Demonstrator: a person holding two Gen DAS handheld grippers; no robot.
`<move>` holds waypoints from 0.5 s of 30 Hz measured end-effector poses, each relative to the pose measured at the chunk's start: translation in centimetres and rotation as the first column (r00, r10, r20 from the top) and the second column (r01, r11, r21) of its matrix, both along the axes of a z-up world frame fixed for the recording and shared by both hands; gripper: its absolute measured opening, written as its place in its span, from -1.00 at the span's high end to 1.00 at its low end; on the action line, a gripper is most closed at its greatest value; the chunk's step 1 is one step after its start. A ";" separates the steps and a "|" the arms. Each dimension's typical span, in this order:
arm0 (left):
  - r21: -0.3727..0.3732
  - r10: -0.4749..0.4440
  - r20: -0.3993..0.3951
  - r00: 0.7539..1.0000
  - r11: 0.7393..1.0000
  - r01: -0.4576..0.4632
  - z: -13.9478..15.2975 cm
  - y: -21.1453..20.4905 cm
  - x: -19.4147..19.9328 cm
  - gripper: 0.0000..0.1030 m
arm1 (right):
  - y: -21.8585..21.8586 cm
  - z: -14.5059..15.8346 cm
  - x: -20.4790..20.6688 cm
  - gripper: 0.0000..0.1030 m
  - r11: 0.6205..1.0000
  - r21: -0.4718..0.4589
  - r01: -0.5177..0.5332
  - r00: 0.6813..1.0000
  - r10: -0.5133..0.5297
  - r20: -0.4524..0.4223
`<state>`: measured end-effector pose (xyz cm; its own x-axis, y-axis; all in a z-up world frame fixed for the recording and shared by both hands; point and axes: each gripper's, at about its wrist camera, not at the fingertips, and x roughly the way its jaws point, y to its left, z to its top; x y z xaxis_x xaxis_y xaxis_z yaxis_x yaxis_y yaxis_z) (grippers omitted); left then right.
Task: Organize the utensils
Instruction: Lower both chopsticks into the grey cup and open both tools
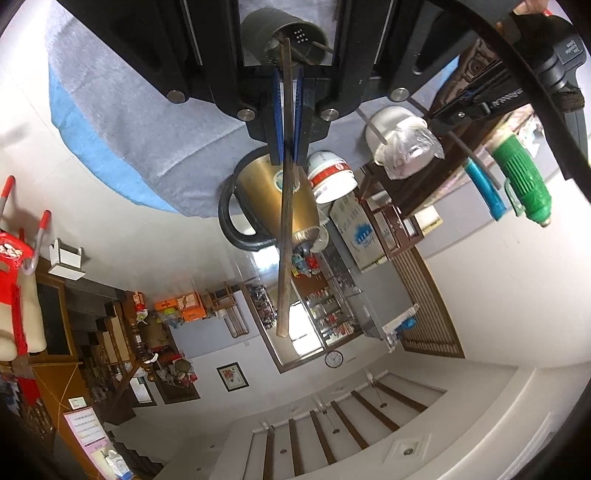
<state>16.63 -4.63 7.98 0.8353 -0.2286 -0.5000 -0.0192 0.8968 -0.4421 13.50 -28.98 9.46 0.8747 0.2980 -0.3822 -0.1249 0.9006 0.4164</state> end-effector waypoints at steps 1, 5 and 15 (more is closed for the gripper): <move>0.008 0.003 -0.003 1.000 1.000 -0.003 -0.3 0.0 0.0 0.87 | 0.2 -0.3 0.3 0.88 1.000 -0.012 -0.001 1.000 0.001 -0.005; 0.038 0.003 -0.020 1.000 0.999 -0.002 -1.4 -0.7 0.8 0.87 | 0.8 -1.6 1.3 0.88 0.999 -0.044 -0.005 1.000 0.004 -0.017; 0.076 -0.015 -0.071 0.997 0.997 0.020 -3.5 -1.9 2.0 0.87 | 1.9 -4.1 2.8 0.88 0.998 -0.061 -0.013 0.998 0.009 -0.061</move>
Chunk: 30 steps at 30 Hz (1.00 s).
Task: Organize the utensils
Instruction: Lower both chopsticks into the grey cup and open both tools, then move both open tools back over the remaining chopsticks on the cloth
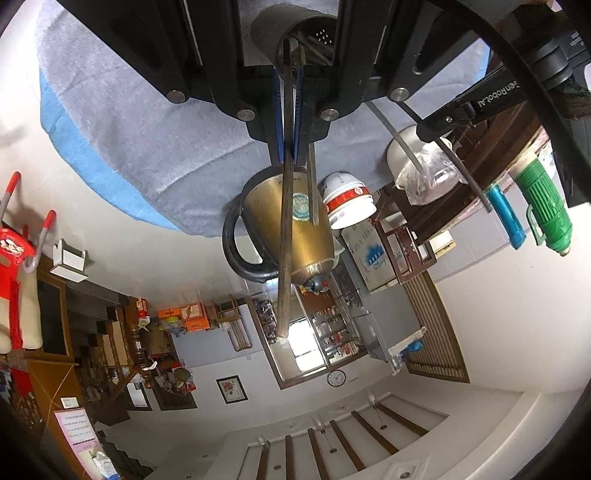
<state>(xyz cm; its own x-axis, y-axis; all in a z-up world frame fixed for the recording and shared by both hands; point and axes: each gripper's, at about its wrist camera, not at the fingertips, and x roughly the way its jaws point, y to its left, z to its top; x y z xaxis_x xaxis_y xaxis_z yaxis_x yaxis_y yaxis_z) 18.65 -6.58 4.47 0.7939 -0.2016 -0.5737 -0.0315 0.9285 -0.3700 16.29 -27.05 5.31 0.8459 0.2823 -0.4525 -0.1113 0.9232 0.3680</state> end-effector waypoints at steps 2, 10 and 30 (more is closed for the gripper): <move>0.008 -0.008 -0.011 1.000 1.000 0.008 -0.3 -0.2 0.1 0.87 | 0.3 -0.5 0.2 0.88 1.000 -0.006 -0.006 1.000 0.006 -0.015; 0.029 -0.059 -0.069 0.996 0.998 0.061 -1.2 -1.4 0.6 0.87 | 0.8 -1.8 0.7 0.88 0.999 -0.019 -0.038 0.997 0.037 -0.066; -0.052 0.046 -0.007 0.999 0.998 -0.047 4.1 6.8 -7.7 -0.22 | -2.5 2.3 -4.3 -0.24 0.999 0.004 0.041 0.999 -0.041 -0.022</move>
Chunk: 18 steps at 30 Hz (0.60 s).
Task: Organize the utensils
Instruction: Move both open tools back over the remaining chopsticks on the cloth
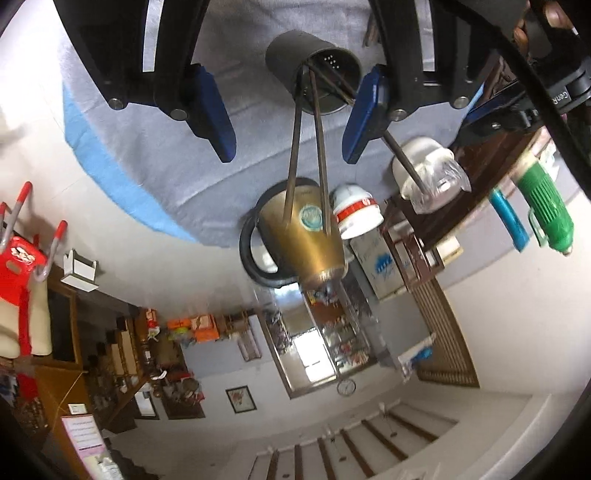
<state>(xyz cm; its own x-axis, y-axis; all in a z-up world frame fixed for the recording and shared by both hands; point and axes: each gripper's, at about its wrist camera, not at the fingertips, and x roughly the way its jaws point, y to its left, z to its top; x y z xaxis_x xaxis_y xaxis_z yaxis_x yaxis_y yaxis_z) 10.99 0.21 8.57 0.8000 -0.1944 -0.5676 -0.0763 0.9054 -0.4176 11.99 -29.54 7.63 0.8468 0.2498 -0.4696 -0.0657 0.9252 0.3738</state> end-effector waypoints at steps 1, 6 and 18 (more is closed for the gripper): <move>0.006 0.018 0.002 1.000 1.000 -0.018 -0.1 0.9 -0.8 -0.32 | -0.2 0.3 -0.7 -0.25 1.000 0.004 0.009 1.000 -0.009 0.011; 0.090 0.115 -0.083 0.990 0.990 -0.107 -3.1 5.6 -4.5 -0.39 | -0.1 -0.4 -4.6 -0.27 0.999 0.047 -0.022 1.000 0.022 0.001; 0.163 0.174 -0.427 0.887 0.980 -0.114 -16.1 9.5 -9.4 -0.39 | 5.8 -12.0 -7.5 -0.27 0.980 -0.051 -0.190 0.932 0.164 -0.324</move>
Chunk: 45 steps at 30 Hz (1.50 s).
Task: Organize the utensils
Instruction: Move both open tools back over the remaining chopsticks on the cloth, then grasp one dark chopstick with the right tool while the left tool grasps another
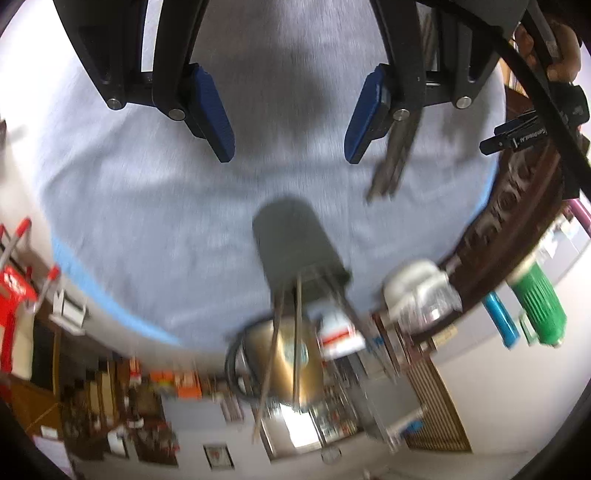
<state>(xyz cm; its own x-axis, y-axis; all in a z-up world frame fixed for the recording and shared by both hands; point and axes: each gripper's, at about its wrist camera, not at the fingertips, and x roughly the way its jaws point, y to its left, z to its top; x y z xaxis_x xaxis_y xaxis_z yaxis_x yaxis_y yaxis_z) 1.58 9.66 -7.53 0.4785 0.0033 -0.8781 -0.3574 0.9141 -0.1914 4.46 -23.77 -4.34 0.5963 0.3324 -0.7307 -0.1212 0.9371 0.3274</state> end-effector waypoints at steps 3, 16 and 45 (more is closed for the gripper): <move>0.000 -0.026 -0.010 1.000 1.000 0.026 -0.6 -1.1 -0.4 -0.39 | 0.3 -1.3 -0.3 -0.27 1.000 0.017 -0.018 0.998 0.019 -0.054; -0.034 -0.049 -0.022 0.999 0.998 0.048 -1.0 -1.4 -0.3 -0.39 | 7.5 -3.1 3.3 0.23 0.957 0.240 -0.162 0.937 0.226 -0.267; -0.110 -0.135 -0.032 0.990 0.985 0.131 -0.3 -2.3 1.3 -0.39 | 10.9 -3.7 7.8 0.82 0.933 -0.033 -0.358 0.831 0.303 -0.466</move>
<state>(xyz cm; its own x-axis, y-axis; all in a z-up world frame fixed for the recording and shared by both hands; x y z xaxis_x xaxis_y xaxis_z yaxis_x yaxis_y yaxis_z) 2.91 7.39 -7.87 0.4335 -0.1536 -0.8880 -0.2433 0.9288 -0.2794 12.22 -12.88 -8.03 0.0660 0.3486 -0.9349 -0.2971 0.9013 0.3151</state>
